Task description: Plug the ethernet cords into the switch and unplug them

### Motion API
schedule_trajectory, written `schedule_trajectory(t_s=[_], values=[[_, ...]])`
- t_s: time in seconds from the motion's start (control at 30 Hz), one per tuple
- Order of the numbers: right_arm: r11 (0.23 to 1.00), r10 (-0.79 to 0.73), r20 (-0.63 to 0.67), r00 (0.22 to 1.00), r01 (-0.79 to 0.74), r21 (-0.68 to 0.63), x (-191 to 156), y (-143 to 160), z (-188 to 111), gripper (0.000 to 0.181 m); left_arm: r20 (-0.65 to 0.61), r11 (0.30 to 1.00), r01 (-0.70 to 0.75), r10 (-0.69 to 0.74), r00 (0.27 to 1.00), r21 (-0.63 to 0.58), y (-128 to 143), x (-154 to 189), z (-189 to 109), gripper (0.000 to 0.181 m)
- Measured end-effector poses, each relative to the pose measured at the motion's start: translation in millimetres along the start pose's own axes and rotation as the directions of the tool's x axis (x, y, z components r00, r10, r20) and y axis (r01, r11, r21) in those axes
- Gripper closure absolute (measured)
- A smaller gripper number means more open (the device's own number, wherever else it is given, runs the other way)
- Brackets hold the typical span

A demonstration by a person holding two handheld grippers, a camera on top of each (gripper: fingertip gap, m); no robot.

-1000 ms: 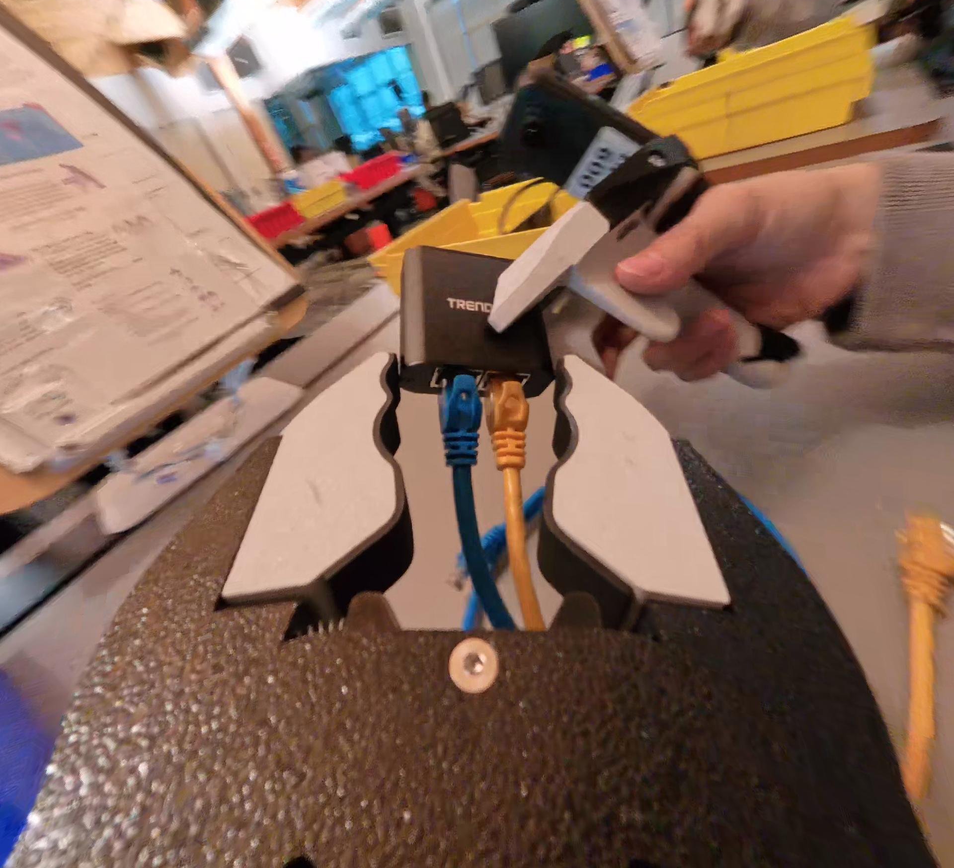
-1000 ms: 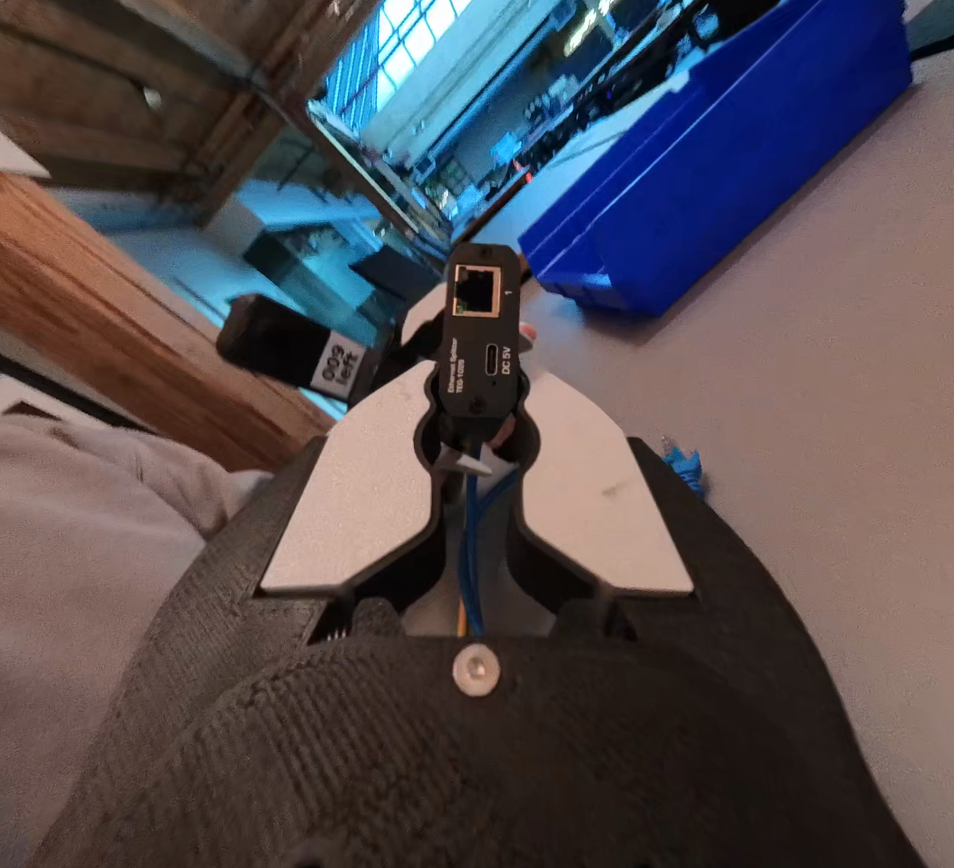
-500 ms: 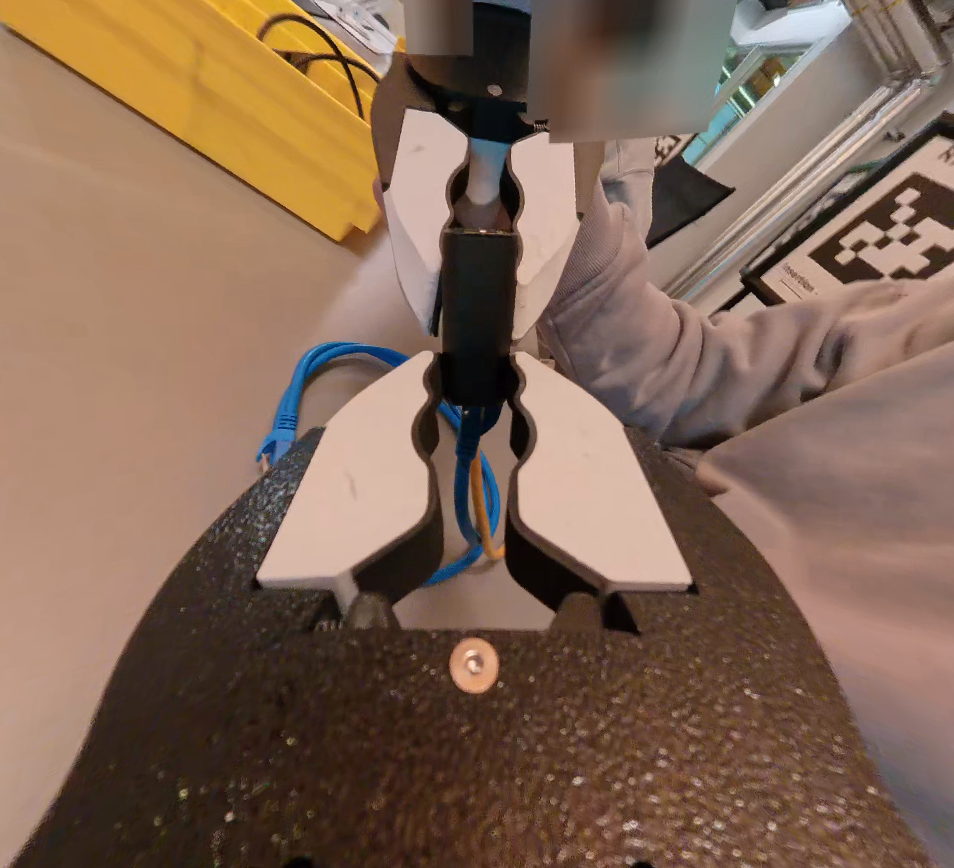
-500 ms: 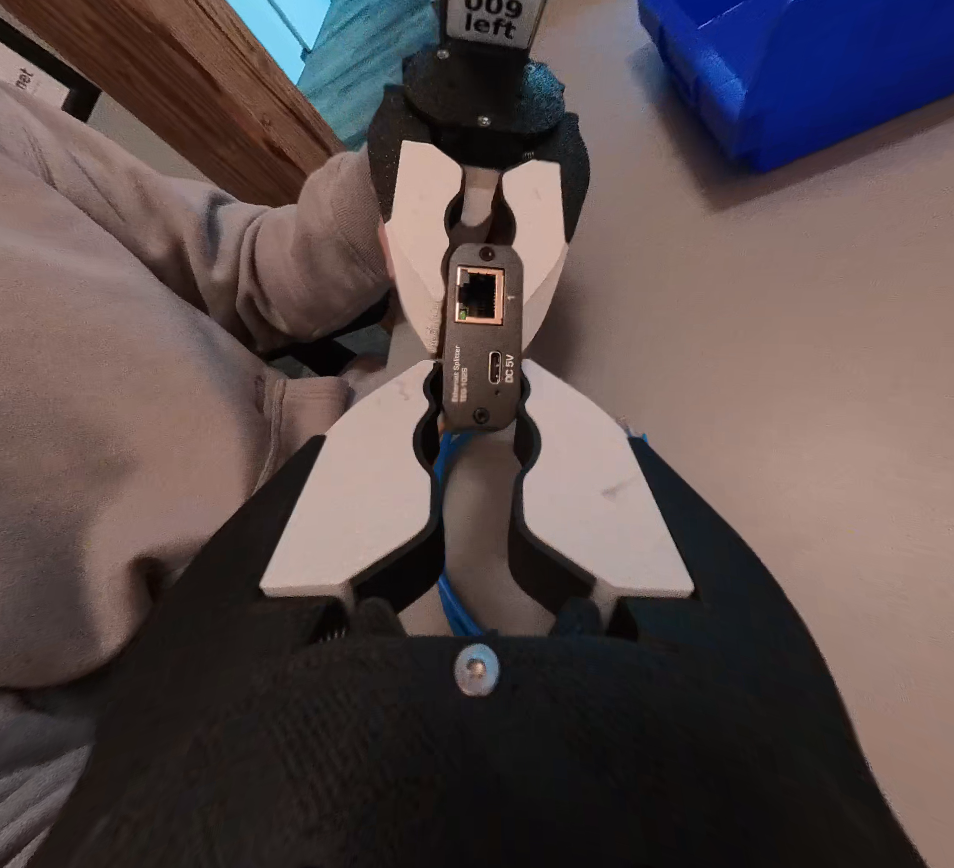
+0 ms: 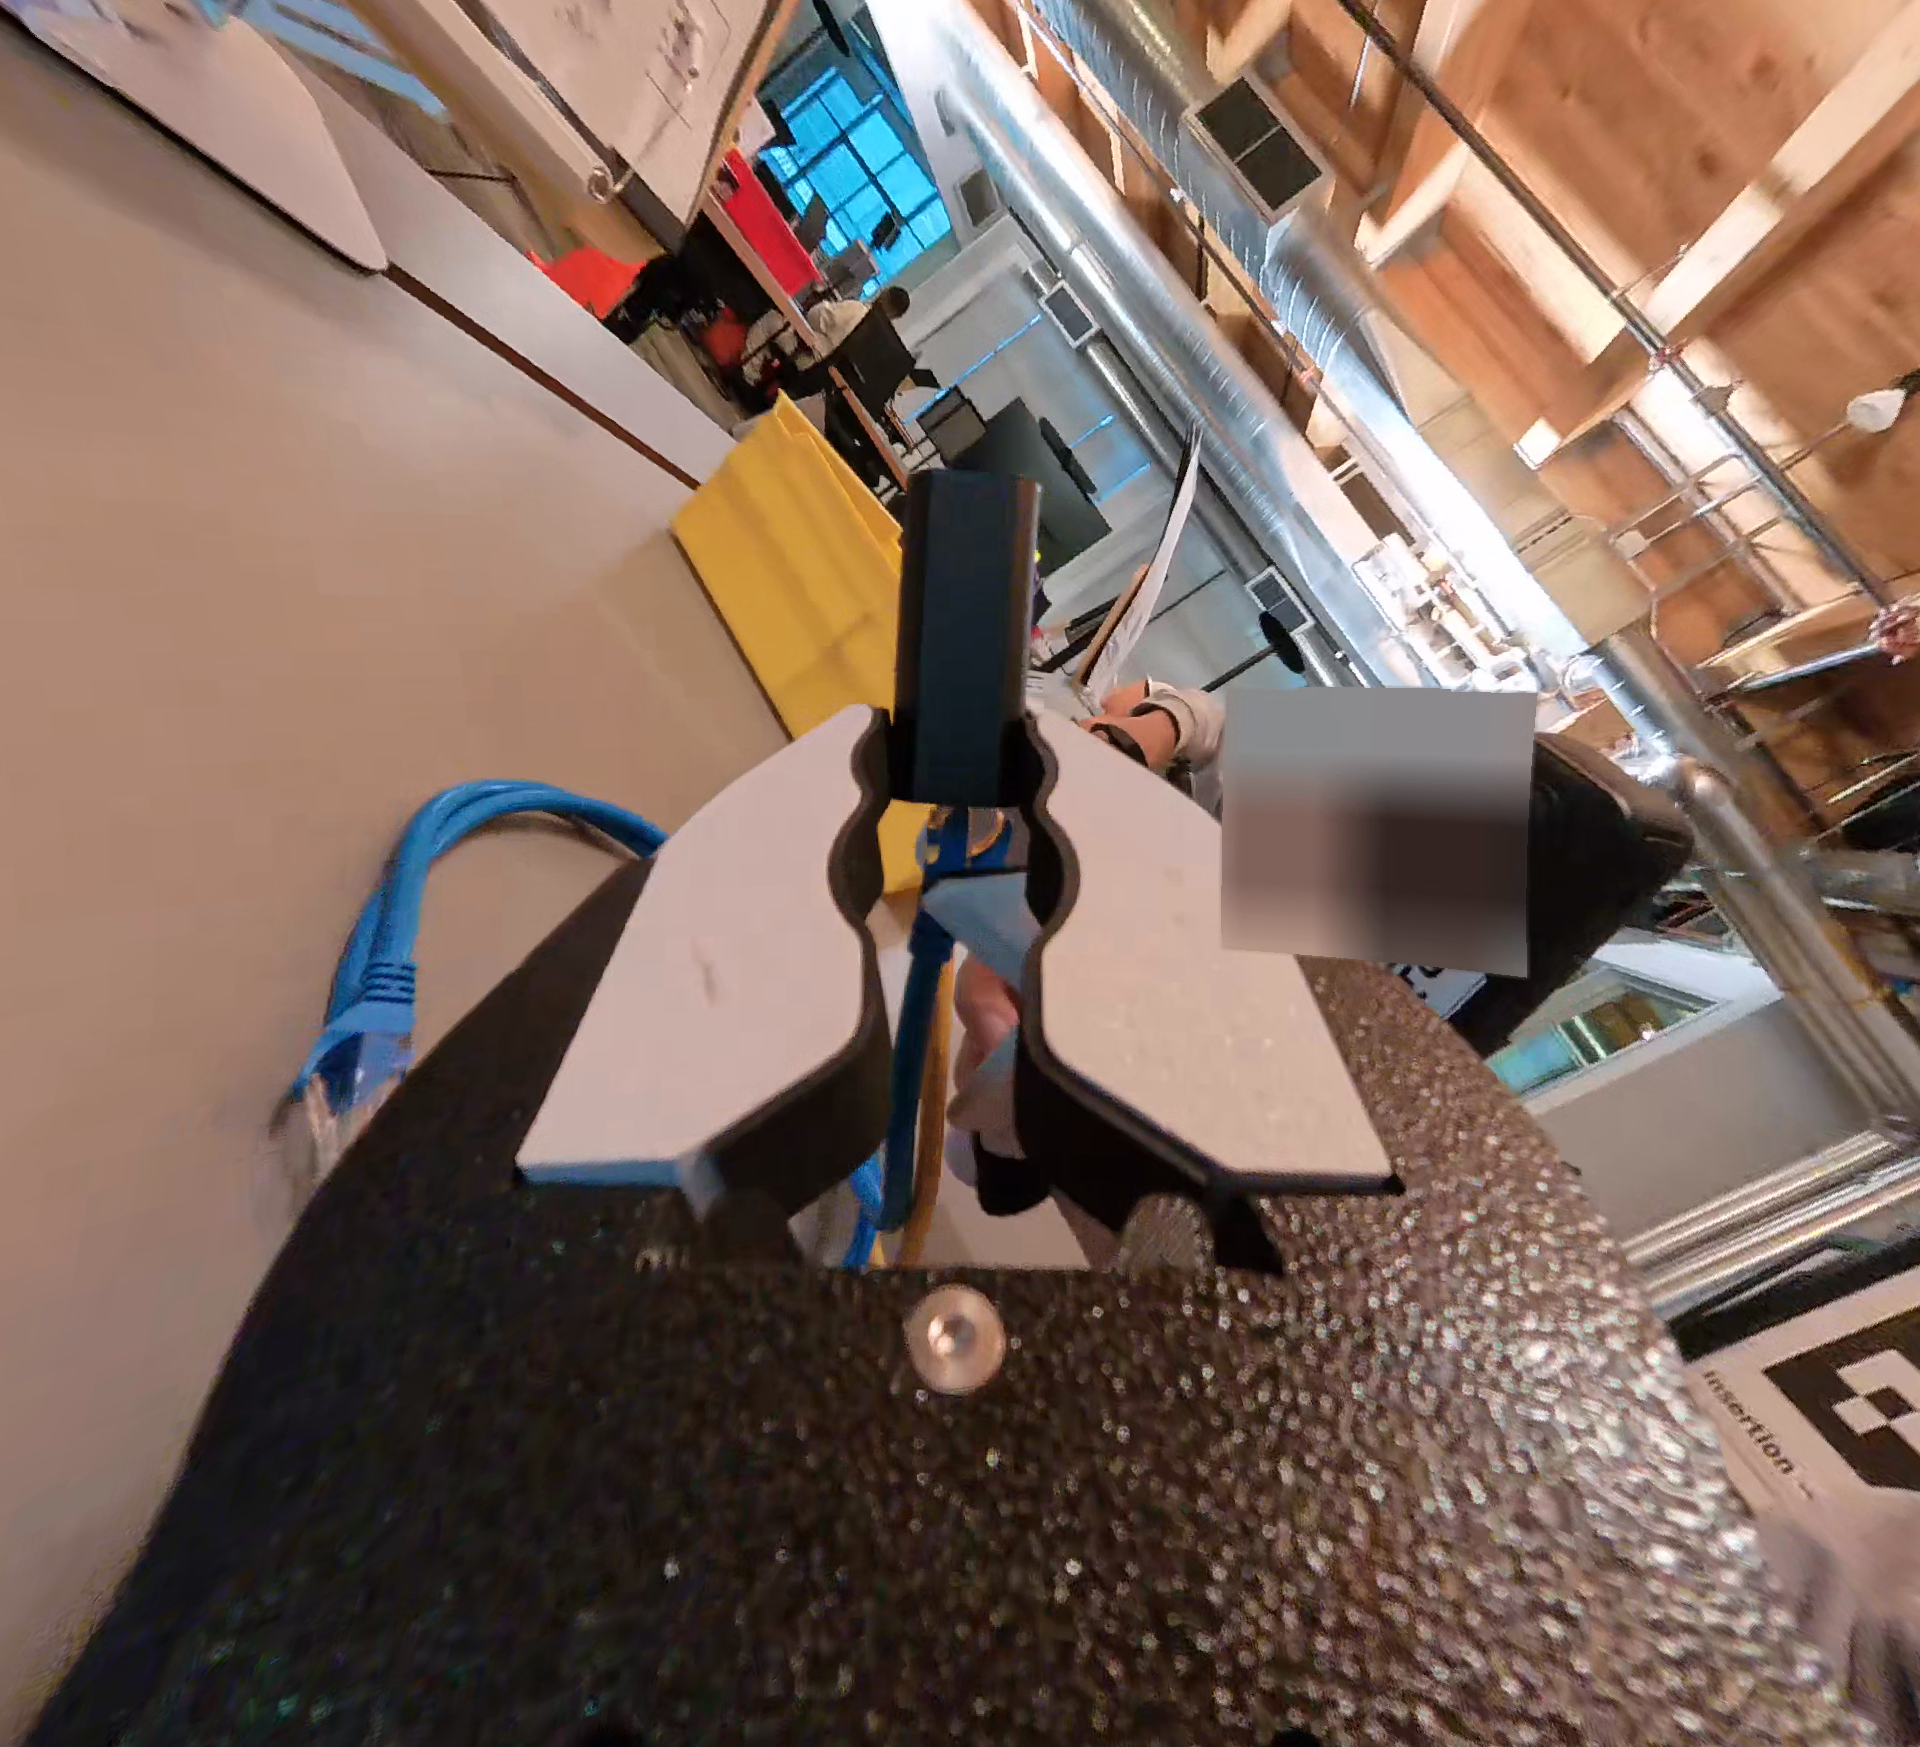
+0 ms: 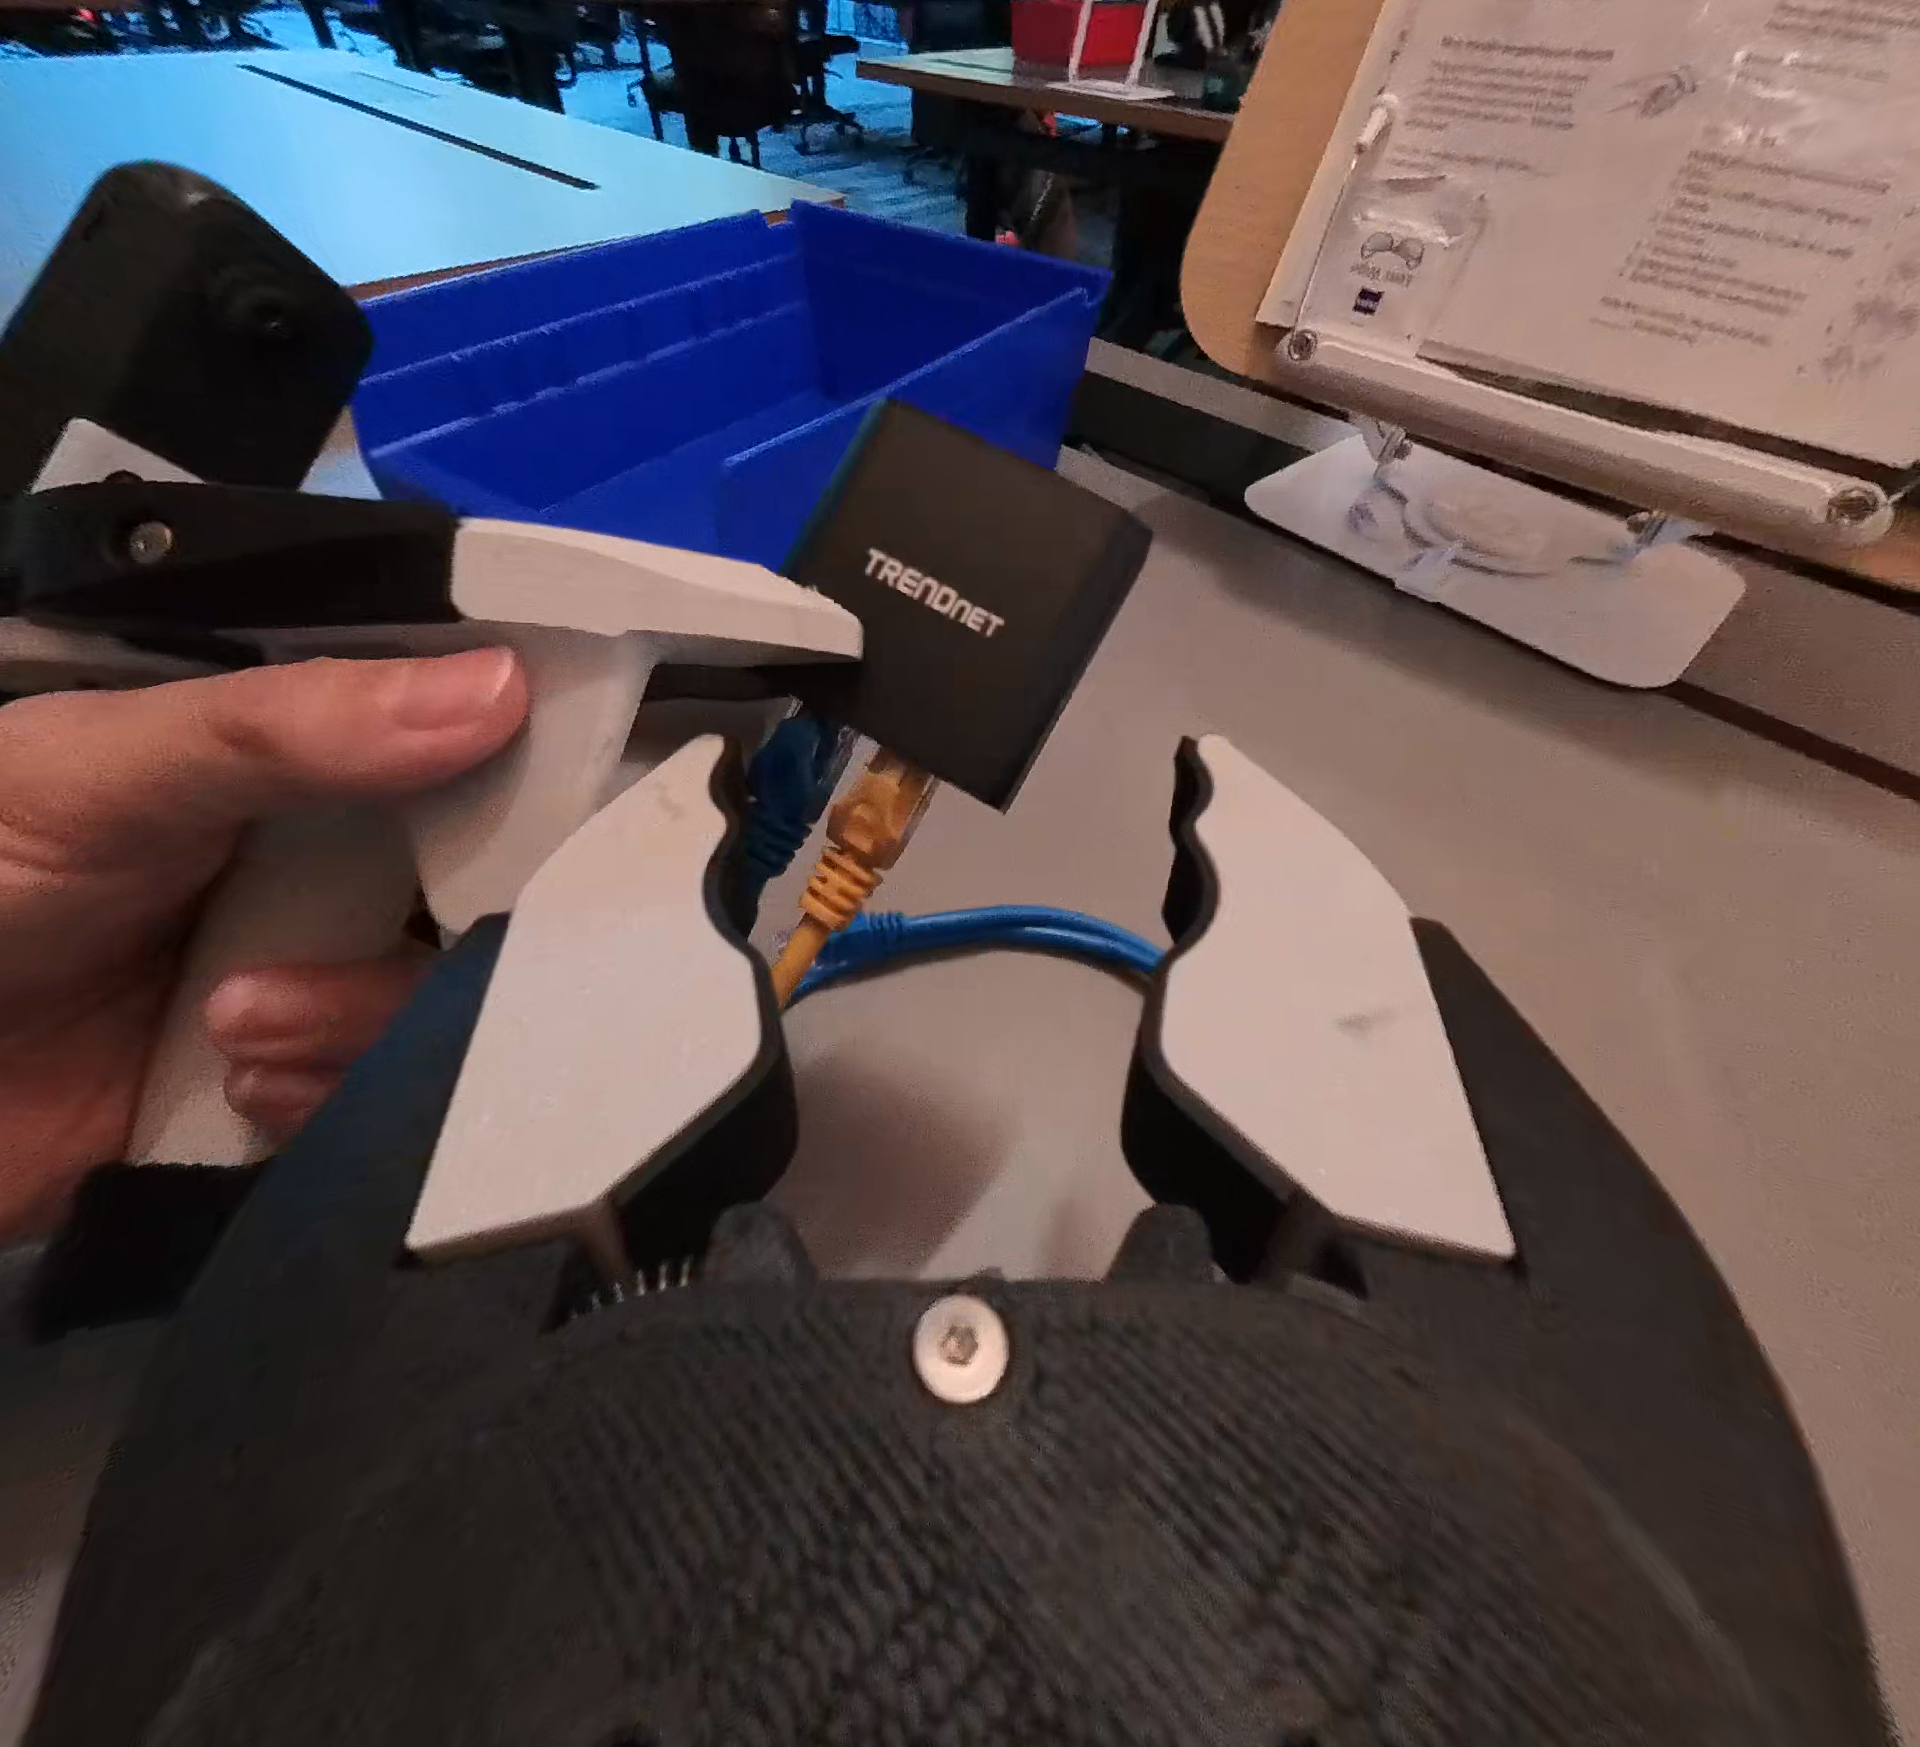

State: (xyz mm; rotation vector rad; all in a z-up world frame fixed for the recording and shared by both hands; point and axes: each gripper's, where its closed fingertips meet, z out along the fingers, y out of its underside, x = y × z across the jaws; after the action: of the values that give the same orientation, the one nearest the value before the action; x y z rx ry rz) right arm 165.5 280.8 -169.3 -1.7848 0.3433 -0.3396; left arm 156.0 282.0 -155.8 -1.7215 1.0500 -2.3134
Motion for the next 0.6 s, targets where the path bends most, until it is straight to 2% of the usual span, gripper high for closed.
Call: schedule_trajectory(t_s=[0.07,0.13,0.2,0.3,0.47,0.6], values=[[1.000,-0.005,0.010,1.000,0.004,0.027,2,-3,0,0.099,0.002,0.999,0.016,-0.016,1.000,0.040,-2,0,0,0.158],[1.000,0.004,0.034,0.999,-0.004,0.023,-1,-1,-1,0.107,0.002,0.998,0.043,-0.043,0.999,0.046,0,-1,2,0.159],[0.999,-0.001,0.021,1.000,0.001,0.040,1,0,-1,0.105,-0.007,0.996,0.074,-0.073,0.997,0.056,2,-2,2,0.158],[0.997,-0.067,0.037,0.997,0.066,0.035,0,5,-1,0.103,-0.040,0.995,0.099,-0.100,0.994,-0.018,11,2,6,0.158],[0.977,-0.210,0.117,0.971,0.204,0.060,-7,6,-10,0.106,-0.045,0.990,-0.031,0.025,0.999,-0.138,20,6,7,0.159],[0.973,-0.217,0.128,0.968,0.203,0.108,-3,0,-18,0.109,-0.084,0.983,-0.051,0.037,0.996,-0.177,21,11,4,0.159]])
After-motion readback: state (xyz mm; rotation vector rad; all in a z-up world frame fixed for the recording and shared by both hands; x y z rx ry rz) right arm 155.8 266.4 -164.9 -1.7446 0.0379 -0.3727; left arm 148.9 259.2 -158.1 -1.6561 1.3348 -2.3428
